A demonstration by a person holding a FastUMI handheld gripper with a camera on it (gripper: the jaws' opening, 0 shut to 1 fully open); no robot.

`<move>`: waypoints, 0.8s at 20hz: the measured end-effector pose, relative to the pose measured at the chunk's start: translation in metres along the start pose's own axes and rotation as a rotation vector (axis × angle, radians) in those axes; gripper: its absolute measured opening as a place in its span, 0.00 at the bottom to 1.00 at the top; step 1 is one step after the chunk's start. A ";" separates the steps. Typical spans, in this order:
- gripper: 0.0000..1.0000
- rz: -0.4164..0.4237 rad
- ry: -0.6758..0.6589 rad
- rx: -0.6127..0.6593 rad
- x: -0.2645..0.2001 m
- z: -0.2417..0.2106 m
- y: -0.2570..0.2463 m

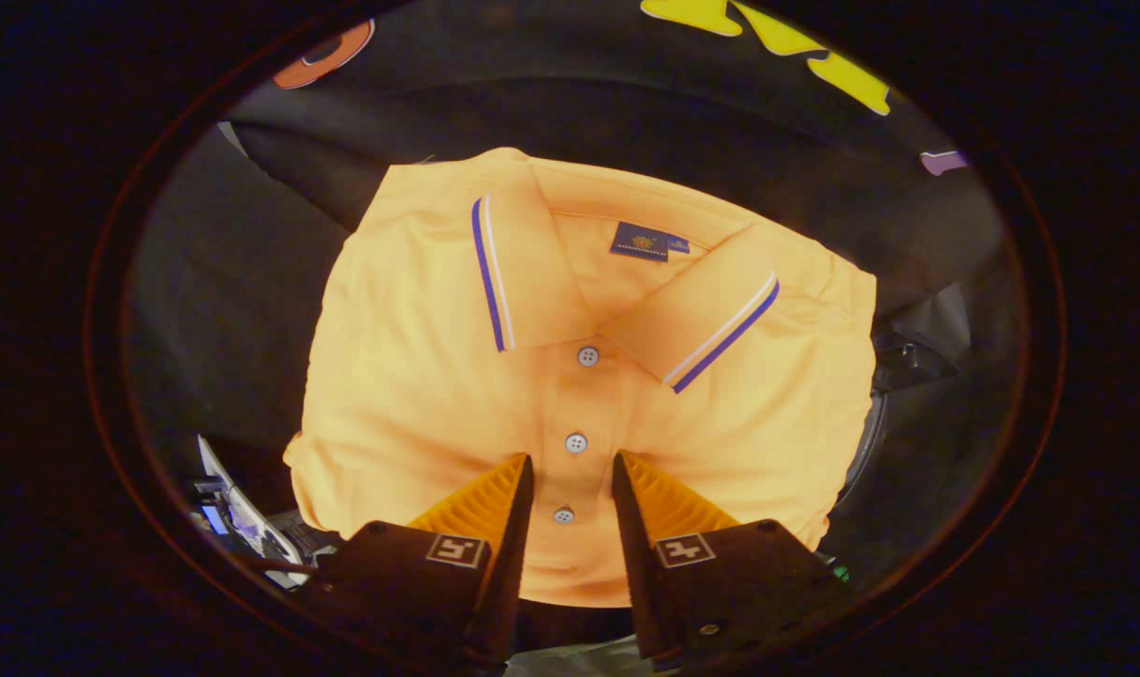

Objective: Put the clothes into the washing machine and then close the washing machine lid.

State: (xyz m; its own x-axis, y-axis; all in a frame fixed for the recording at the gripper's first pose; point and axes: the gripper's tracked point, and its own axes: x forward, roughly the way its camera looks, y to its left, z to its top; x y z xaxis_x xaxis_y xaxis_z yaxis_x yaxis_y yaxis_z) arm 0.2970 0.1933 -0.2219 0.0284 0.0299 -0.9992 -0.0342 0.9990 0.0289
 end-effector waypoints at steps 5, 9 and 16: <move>0.13 0.016 0.000 0.013 -0.005 0.006 -0.009; 0.08 0.053 -0.008 0.002 -0.012 0.008 -0.013; 0.07 0.090 -0.075 0.041 -0.052 0.018 -0.025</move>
State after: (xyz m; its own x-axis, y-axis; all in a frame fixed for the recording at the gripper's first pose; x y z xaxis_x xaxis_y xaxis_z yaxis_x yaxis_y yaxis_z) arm 0.3144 0.1670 -0.1701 0.1018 0.1203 -0.9875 0.0008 0.9927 0.1210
